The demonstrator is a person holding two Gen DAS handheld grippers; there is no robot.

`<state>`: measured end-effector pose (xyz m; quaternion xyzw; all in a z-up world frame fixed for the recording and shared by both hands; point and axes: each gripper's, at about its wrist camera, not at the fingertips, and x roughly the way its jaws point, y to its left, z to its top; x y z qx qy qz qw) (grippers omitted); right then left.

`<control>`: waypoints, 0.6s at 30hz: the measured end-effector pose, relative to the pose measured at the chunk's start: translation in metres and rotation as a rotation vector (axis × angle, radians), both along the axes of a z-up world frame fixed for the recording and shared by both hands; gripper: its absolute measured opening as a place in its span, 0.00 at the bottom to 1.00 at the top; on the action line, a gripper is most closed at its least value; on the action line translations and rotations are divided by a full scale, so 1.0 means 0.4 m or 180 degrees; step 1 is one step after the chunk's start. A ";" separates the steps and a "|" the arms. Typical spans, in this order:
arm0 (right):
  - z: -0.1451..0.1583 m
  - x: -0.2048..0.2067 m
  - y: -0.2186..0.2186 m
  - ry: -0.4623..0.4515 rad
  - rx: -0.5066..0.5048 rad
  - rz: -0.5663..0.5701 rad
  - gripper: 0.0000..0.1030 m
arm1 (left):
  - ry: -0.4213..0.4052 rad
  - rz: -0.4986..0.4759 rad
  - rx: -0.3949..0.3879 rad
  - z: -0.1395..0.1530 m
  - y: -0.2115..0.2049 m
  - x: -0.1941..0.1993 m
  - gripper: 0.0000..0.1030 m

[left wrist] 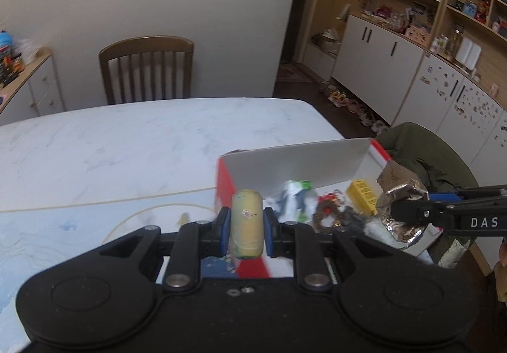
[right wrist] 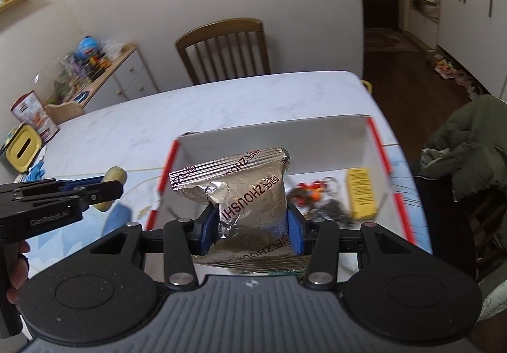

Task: Organize objects
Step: 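Carry the foil bag and beige cylinder into the red box and release both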

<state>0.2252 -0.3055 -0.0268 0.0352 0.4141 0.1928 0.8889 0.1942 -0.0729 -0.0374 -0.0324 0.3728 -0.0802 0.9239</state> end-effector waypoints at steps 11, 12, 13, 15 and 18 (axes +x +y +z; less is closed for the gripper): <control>-0.012 0.021 -0.131 -0.0054 -0.0076 -0.0242 0.44 | 0.0061 -0.0279 0.0114 -0.011 -0.129 0.062 0.19; -0.015 0.025 -0.136 -0.0065 -0.0106 -0.0241 0.44 | 0.0081 -0.0310 0.0139 -0.017 -0.141 0.067 0.19; -0.018 0.032 -0.140 -0.0081 -0.0141 -0.0232 0.44 | 0.0104 -0.0346 0.0165 -0.026 -0.154 0.073 0.19; -0.026 0.047 -0.141 -0.0123 -0.0217 -0.0183 0.44 | 0.0154 -0.0418 0.0210 -0.044 -0.179 0.084 0.19; -0.038 0.074 -0.136 -0.0141 -0.0314 -0.0119 0.44 | 0.0224 -0.0496 0.0263 -0.073 -0.210 0.103 0.19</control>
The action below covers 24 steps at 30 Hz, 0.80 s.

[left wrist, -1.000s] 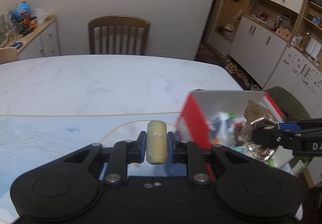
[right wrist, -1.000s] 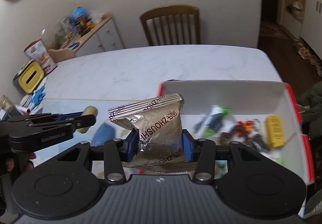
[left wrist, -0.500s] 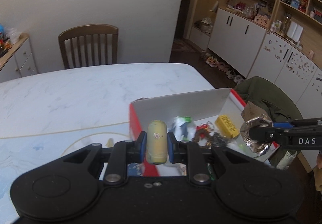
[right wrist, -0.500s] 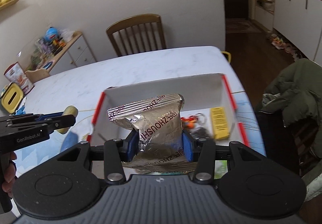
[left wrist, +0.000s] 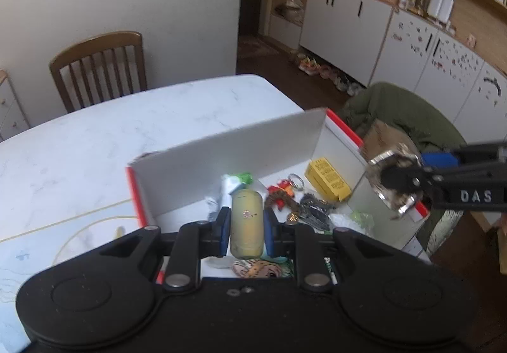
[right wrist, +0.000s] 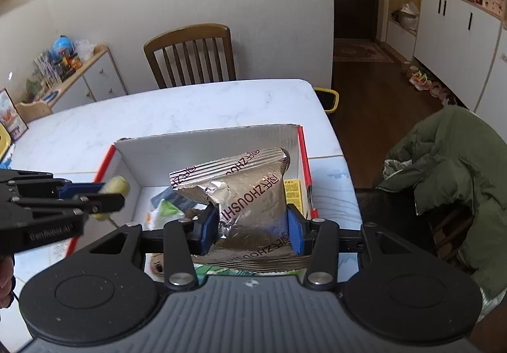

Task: Organize objects
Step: 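Carry the foil bag and beige cylinder into the red box and release both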

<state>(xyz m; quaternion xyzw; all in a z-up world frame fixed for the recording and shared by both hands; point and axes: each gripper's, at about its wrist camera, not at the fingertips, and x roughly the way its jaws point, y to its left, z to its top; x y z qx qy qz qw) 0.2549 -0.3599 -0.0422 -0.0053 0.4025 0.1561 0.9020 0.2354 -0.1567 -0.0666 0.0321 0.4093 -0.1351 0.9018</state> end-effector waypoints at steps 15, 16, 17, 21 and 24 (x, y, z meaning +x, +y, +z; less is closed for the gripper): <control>-0.139 0.073 0.090 0.0296 -0.0400 0.0448 0.44 | 0.0189 -0.0150 0.0273 -0.105 -0.056 0.111 0.19; -0.145 0.069 0.098 0.0284 -0.0449 0.0510 0.44 | 0.0201 -0.0145 0.0270 -0.107 -0.057 0.118 0.19; -0.149 0.066 0.104 0.0264 -0.0494 0.0558 0.44 | 0.0214 -0.0141 0.0258 -0.108 -0.057 0.124 0.19; -0.154 0.055 0.132 0.0202 -0.0617 0.0700 0.44 | 0.0231 -0.0166 0.0274 -0.115 -0.071 0.146 0.19; -0.165 0.048 0.151 0.0205 -0.0728 0.0820 0.44 | 0.0277 -0.0182 0.0291 -0.126 -0.080 0.161 0.19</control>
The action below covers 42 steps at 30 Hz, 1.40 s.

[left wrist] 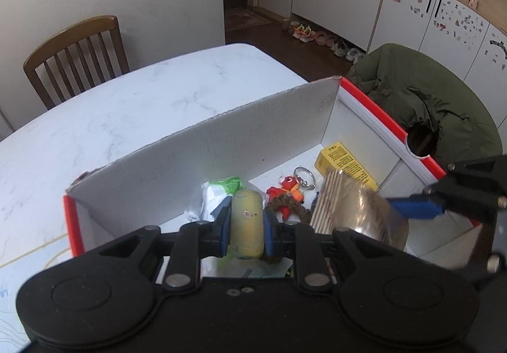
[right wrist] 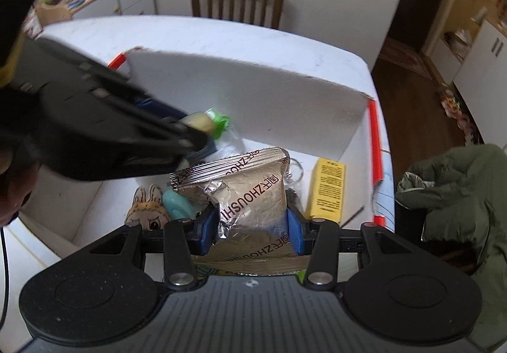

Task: Organize objects
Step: 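Carry the foil bag and beige cylinder into the red box and release both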

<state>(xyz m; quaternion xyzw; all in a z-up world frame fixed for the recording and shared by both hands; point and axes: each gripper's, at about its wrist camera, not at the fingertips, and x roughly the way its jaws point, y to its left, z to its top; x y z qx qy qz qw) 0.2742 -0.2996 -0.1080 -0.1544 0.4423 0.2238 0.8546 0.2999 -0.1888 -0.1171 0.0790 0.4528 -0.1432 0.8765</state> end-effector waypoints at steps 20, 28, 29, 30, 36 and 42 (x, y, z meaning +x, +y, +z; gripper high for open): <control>-0.004 0.019 -0.024 0.0067 0.0128 -0.0084 0.59 | 0.0465 0.0088 0.0057 -0.070 0.012 0.040 0.23; 0.018 0.009 -0.055 0.0081 0.0266 -0.0142 0.63 | 0.0421 0.0132 -0.0023 -0.048 0.022 0.024 0.34; 0.024 0.005 -0.059 0.0069 0.0285 -0.0143 0.63 | 0.0408 0.0139 -0.0037 -0.043 0.025 0.021 0.35; 0.029 0.000 -0.064 0.0054 0.0303 -0.0147 0.63 | 0.0395 0.0144 -0.0052 -0.037 0.028 0.017 0.36; 0.066 -0.028 -0.091 -0.0038 0.0443 -0.0179 0.63 | 0.0294 0.0203 -0.0145 0.000 0.046 -0.017 0.51; 0.103 -0.055 -0.112 -0.0129 0.0605 -0.0234 0.63 | 0.0147 0.0248 -0.0244 0.050 0.067 -0.069 0.53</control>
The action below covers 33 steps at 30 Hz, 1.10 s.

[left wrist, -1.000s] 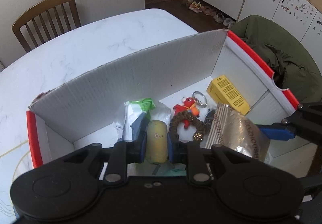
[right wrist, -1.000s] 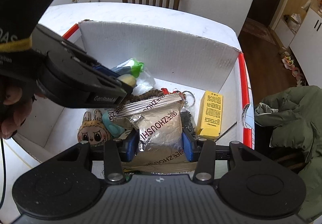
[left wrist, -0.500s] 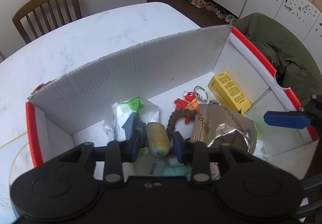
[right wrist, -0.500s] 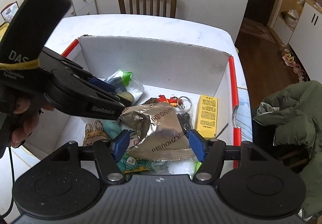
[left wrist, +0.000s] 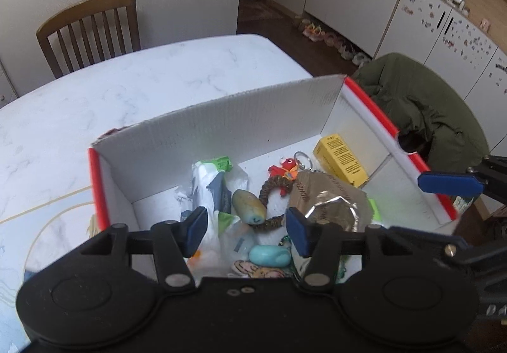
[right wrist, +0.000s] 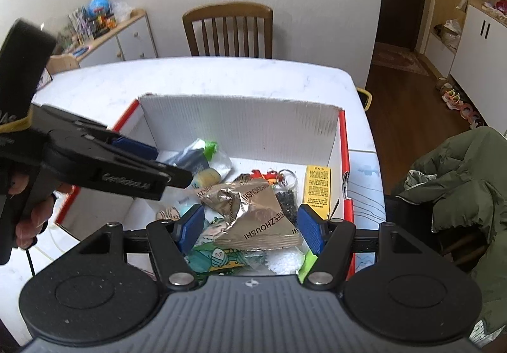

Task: Organize objects
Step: 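Carry the foil bag and beige cylinder into the red box and release both, then lift both open tools up away from the filled box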

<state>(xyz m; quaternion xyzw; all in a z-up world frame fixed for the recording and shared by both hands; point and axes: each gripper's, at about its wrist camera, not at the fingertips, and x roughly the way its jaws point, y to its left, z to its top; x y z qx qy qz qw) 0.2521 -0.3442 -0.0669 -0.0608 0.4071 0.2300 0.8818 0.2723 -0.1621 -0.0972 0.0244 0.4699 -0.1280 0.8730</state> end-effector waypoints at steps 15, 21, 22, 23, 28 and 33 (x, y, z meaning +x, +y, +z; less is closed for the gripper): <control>0.071 -0.102 -0.008 -0.0224 0.0373 -0.0159 0.72 | -0.0489 -0.0086 -0.0058 0.126 0.061 -0.165 0.72; 0.090 -0.160 0.000 -0.0359 0.0531 -0.0217 0.78 | -0.0788 -0.0090 0.0053 0.160 0.090 -0.240 0.80; 0.092 -0.169 0.003 -0.0377 0.0546 -0.0227 0.79 | -0.0813 -0.0092 0.0054 0.163 0.096 -0.251 0.80; 0.095 -0.177 0.005 -0.0383 0.0565 -0.0239 0.81 | -0.0827 -0.0098 0.0042 0.166 0.103 -0.260 0.82; 0.102 -0.215 0.012 -0.0424 0.0652 -0.0354 0.82 | -0.0919 -0.0082 0.0002 0.176 0.130 -0.302 0.90; 0.105 -0.243 0.012 -0.0423 0.0724 -0.0488 0.84 | -0.0954 -0.0062 -0.0081 0.182 0.157 -0.326 0.95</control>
